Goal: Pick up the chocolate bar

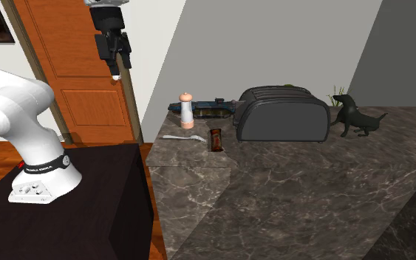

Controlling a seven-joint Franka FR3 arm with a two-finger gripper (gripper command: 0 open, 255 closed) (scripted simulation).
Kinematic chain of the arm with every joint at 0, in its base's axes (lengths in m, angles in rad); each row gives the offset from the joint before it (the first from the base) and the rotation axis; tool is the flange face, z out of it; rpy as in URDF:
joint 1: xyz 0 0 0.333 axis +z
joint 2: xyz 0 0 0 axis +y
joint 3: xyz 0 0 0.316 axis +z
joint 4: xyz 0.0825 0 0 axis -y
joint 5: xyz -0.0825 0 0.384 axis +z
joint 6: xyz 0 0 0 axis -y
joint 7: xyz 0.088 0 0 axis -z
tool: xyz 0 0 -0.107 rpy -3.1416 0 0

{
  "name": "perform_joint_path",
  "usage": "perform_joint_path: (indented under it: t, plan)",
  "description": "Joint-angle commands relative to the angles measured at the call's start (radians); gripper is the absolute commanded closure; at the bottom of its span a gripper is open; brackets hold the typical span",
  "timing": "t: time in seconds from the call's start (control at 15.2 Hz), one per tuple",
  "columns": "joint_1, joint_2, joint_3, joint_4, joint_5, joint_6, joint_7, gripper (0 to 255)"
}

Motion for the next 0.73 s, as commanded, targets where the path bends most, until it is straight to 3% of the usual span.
perform_joint_path:
  t: [0.0,0.66]
  plan:
    - [0.000,0.000,0.000,0.000,0.000,0.000,0.000,0]
    - [-0.054,0.234,0.223,-0.043,0.112,0.266,0.470,0]
